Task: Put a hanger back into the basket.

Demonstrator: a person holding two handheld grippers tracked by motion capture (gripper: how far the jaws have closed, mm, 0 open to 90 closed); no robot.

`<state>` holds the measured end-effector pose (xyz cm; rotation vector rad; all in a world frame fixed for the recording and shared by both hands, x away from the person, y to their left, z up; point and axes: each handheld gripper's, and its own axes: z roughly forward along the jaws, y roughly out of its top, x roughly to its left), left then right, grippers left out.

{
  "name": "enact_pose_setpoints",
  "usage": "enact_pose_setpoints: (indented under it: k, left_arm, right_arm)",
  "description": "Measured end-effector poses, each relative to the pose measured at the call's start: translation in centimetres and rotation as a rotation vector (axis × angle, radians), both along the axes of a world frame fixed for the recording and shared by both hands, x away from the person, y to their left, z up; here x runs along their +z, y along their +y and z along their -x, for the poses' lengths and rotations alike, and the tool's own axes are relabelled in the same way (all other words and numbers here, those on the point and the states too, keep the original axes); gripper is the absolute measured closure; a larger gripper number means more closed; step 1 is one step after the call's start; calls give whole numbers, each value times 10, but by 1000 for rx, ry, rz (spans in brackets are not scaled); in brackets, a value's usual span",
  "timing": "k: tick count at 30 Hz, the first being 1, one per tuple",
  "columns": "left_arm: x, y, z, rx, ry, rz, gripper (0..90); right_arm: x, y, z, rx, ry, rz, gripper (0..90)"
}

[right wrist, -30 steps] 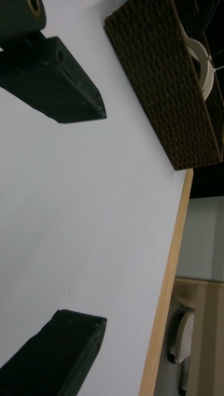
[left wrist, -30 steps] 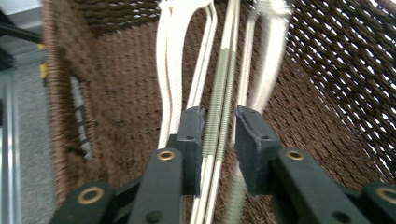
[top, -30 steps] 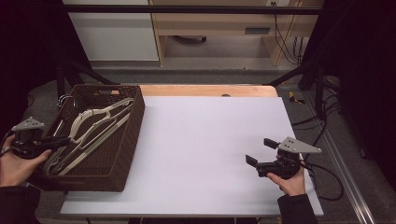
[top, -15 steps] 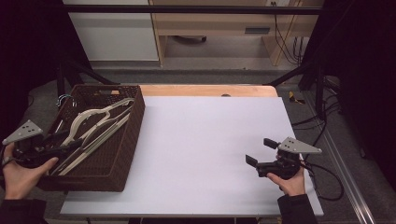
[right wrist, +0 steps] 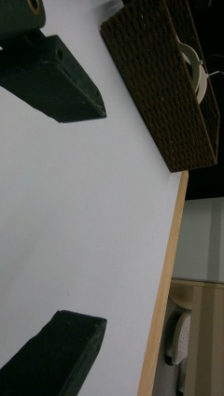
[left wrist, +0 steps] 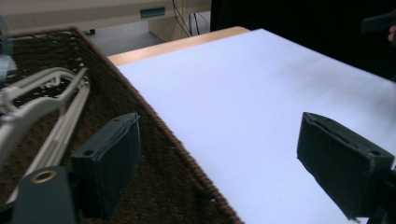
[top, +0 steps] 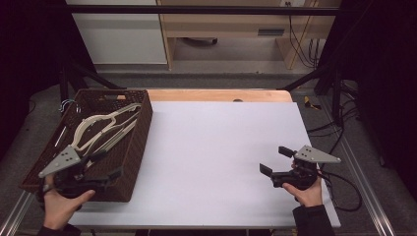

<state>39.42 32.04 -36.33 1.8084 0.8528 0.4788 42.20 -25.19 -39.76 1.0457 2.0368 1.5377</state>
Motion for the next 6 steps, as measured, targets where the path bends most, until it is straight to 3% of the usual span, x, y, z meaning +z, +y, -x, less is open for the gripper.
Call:
enact_pose_setpoints:
  k: [3, 6]
  left_arm:
    - [-8, -9, -2, -5, 14, -24, 125]
    - [-16, -13, -3, -5, 27, -11, 123]
  right_arm:
    - [-1, -1, 1, -3, -1, 1, 24]
    - [-3, -2, 2, -2, 2, -3, 24]
